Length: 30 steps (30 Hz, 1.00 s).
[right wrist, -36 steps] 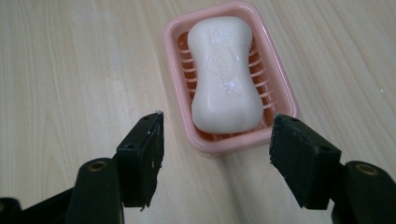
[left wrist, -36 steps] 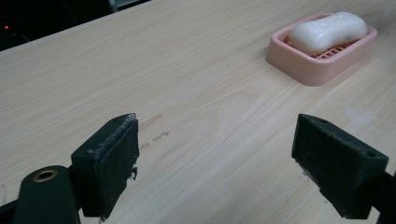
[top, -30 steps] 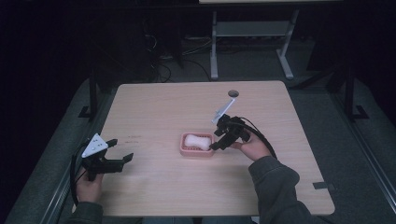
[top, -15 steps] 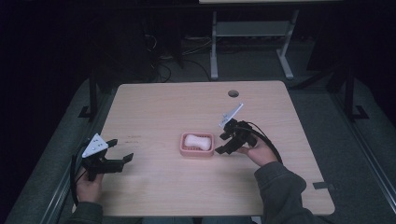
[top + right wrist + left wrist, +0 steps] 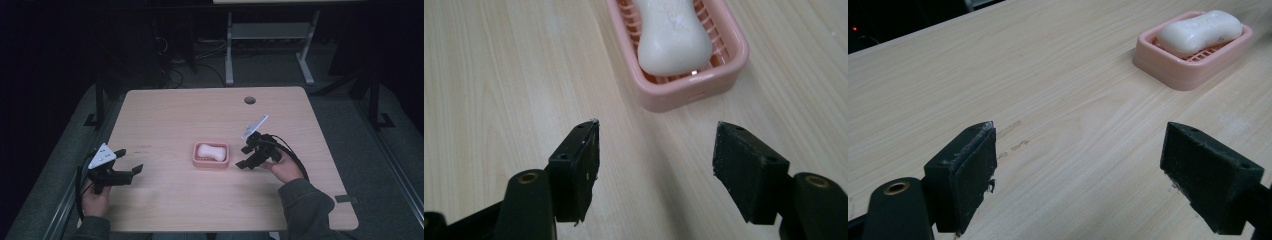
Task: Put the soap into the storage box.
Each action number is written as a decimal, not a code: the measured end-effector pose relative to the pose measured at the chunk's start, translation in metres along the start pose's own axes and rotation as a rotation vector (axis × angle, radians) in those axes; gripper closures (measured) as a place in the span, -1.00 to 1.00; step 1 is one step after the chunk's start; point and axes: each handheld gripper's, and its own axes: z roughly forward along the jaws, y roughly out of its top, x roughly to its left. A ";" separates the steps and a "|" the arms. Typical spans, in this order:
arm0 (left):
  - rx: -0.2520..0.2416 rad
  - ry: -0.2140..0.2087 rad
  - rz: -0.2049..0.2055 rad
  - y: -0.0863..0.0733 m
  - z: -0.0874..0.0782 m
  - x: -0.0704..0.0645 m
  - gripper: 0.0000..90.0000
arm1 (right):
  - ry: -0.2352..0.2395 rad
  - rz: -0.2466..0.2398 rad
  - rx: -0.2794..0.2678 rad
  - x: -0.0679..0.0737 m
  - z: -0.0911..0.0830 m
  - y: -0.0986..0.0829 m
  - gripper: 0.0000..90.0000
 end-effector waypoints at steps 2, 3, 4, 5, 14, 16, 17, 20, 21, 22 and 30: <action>0.000 0.000 0.000 0.000 0.000 0.000 -0.68 | -0.003 0.007 0.000 0.000 -0.001 -0.002 -0.24; -0.001 0.000 0.000 0.000 0.000 0.000 -0.68 | -0.004 0.005 -0.002 0.000 -0.002 -0.003 -0.24; -0.001 0.001 0.002 0.000 0.000 0.000 -0.68 | -0.005 0.008 0.002 0.001 -0.003 -0.004 -0.24; 0.000 0.001 0.000 0.000 0.000 0.000 -0.68 | -0.016 0.001 -0.006 0.001 -0.004 -0.005 -0.24; -0.002 0.002 0.002 0.000 0.000 0.000 -0.68 | -0.014 0.029 -0.003 0.003 -0.007 -0.019 -0.25; -0.001 0.002 0.000 0.000 0.000 0.000 -0.68 | -0.020 0.027 -0.011 0.004 -0.009 -0.022 -0.25; -0.001 0.003 0.001 0.000 0.000 0.000 -0.68 | -0.020 0.036 -0.012 0.005 -0.011 -0.024 -0.25; 0.000 0.002 0.001 0.000 0.000 0.000 -0.68 | -0.024 0.035 -0.018 0.006 -0.013 -0.029 -0.25; 0.000 0.002 0.001 0.000 0.000 0.000 -0.68 | -0.025 0.039 -0.018 0.007 -0.014 -0.031 -0.25; 0.001 0.002 0.000 0.000 0.000 0.000 -0.68 | -0.025 0.042 -0.018 0.007 -0.015 -0.032 -0.25; 0.001 0.002 -0.002 0.000 0.000 -0.001 -0.68 | -0.029 0.049 -0.027 0.011 -0.018 -0.045 -0.25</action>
